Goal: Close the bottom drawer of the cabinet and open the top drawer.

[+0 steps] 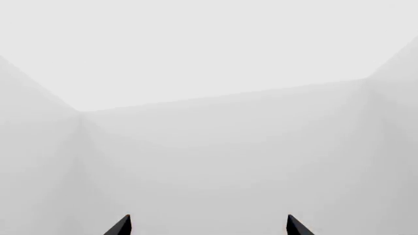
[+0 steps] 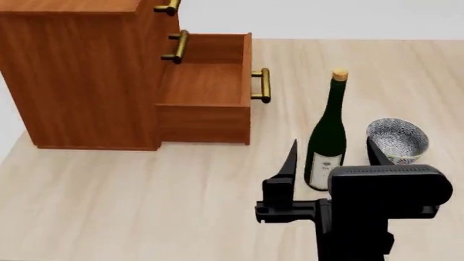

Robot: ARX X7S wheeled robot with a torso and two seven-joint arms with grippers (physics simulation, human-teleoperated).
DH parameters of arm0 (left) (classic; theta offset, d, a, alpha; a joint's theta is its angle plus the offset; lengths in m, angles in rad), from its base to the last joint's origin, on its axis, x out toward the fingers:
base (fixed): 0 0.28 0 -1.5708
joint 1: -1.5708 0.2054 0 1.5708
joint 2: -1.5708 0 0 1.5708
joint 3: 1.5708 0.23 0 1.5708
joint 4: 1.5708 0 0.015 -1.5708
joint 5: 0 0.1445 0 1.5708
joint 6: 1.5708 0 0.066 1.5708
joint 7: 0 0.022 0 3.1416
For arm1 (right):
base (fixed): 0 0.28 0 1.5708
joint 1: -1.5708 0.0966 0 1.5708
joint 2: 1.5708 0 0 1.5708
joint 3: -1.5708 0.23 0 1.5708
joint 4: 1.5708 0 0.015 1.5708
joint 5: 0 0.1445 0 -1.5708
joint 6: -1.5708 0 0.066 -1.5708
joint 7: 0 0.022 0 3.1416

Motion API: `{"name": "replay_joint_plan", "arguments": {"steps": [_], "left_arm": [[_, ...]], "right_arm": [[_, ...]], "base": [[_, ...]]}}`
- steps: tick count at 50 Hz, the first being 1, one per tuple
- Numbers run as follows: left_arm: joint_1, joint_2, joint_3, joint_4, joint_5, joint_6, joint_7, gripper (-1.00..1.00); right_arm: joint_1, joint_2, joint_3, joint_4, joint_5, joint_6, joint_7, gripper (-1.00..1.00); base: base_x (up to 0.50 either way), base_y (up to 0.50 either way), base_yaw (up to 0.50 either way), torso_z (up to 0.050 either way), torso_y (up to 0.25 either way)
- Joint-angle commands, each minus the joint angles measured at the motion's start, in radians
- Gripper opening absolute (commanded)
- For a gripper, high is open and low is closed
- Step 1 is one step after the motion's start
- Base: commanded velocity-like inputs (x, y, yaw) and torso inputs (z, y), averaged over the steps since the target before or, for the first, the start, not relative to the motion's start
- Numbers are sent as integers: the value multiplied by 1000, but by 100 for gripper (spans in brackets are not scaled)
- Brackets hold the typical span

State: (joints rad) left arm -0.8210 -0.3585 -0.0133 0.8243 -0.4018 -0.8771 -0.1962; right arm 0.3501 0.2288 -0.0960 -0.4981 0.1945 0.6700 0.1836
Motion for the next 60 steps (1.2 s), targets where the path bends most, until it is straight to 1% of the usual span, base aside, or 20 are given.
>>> {"name": "replay_joint_plan", "arguments": {"steps": [1,17,18,30,43,60], "left_arm": [[7,-6,9,0,5,12,-5,100],[8,-1,-3,3,-17,-4,-16,100],[8,-5,3,3,-14,-7,-17,100],[6,-3,1,4,-20,-14,-30,100],[5,-8,-10,17,-34,-27,-37,100],[13,-14,-3,4,-33,-1,-36,100]], "right_arm": [[-1,4,-8,3,4,-3,3,100],[-8,6,-3,6,16,-15,9,100],[-14,-3,13,7,27,-29,11,100],[-19,7,12,-8,29,-21,20,100],[-16,17,-11,-18,30,-1,22,100],[-6,20,-19,-9,38,1,29,100]], "base": [[0,500,0,0,0],[0,500,0,0,0],[0,137,0,0,0],[0,-1,0,0,0],[0,0,0,0,0],[303,7,0,0,0]]}}
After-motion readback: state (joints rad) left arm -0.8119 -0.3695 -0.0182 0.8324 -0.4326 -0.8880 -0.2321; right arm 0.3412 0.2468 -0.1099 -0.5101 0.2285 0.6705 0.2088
